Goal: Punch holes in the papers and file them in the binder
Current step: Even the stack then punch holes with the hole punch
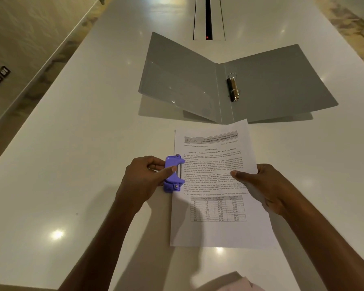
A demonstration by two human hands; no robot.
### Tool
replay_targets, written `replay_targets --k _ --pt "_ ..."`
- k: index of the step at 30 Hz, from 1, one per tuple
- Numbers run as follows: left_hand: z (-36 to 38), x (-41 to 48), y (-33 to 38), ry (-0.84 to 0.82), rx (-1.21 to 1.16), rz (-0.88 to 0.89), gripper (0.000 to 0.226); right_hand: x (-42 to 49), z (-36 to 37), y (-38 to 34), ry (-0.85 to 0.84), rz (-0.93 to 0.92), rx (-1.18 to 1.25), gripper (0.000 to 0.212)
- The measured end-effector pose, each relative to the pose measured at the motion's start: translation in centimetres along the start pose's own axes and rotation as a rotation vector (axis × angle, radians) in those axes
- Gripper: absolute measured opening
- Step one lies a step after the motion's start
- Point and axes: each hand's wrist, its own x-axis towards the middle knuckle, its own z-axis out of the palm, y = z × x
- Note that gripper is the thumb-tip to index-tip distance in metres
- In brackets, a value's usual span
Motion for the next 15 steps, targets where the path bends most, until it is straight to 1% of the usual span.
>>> replay_targets --k 6,11,15 --pt "-0.15 0.14 0.15 -0.032 -0.026 -0.021 0.039 0.28 -0.47 -0.43 -0.032 -0.006 -0.049 0.027" --pt "0.04 -0.04 -0.3 -0.005 -0.028 -0.026 0.043 0.39 -0.46 -0.5 -0.038 -0.007 -0.011 0.026" --pt "0.09 -0.12 -0.11 -0.003 -0.024 -0.022 0.041 0.43 -0.51 -0.77 -0.034 -0.002 0.006 0.022"
